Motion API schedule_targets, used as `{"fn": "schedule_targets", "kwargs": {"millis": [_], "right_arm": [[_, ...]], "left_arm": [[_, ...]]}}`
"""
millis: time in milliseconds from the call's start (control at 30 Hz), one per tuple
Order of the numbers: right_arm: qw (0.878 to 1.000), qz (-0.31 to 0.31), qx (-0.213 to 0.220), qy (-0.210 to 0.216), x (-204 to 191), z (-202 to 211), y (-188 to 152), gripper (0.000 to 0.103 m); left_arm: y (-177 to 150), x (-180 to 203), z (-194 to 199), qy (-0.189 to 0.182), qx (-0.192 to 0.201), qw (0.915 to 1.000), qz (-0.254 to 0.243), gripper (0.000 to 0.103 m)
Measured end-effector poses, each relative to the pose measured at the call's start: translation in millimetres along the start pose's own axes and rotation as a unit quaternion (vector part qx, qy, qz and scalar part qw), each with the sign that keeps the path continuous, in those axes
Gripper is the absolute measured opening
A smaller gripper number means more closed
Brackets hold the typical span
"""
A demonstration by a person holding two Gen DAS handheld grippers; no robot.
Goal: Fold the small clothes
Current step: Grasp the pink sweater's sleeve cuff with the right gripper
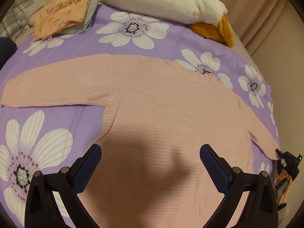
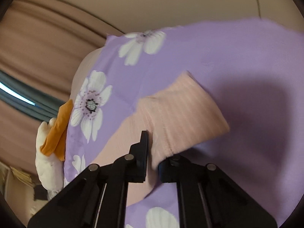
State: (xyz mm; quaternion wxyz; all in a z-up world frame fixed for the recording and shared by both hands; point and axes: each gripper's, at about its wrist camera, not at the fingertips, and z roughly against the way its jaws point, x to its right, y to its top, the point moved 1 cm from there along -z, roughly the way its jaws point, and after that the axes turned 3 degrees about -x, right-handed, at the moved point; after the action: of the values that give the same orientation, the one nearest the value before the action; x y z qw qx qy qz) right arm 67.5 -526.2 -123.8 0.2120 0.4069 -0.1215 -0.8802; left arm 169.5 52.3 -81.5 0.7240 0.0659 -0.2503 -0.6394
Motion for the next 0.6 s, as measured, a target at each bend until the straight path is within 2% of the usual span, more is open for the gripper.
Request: {"fn": "schedule_targets", "kwargs": {"millis": [133, 233, 400, 500, 600], "right_arm": [[0.991, 0.133, -0.002, 0.015, -81.4, 18.5, -9.7, 0.006], [0.973, 0.232, -0.008, 0.02, -151.5, 24.5, -34.0, 0.006], [0.929, 0.367, -0.024, 0.031, -261.9, 20.2, -103.7, 0.006], [0.899, 0.436, -0.034, 0.033, -310.7, 0.1, -155.0, 0.006], [0.865, 0.499, -0.044, 0.022, -341.3, -26.9, -206.3, 0.006]], "left_arm": [[2.6, -7.6, 2.2, -0.004, -0.003, 0.9999, 0.012, 0.102], [3.6, -13.7, 7.9, -0.008, 0.003, 0.9999, 0.015, 0.102], [5.0, -30.8, 21.7, -0.018, 0.015, 0.9994, 0.027, 0.102], [7.7, -49.3, 31.2, -0.016, 0.025, 0.9988, 0.038, 0.102], [9.4, -67.4, 36.4, -0.011, 0.032, 0.9982, 0.05, 0.102]]}}
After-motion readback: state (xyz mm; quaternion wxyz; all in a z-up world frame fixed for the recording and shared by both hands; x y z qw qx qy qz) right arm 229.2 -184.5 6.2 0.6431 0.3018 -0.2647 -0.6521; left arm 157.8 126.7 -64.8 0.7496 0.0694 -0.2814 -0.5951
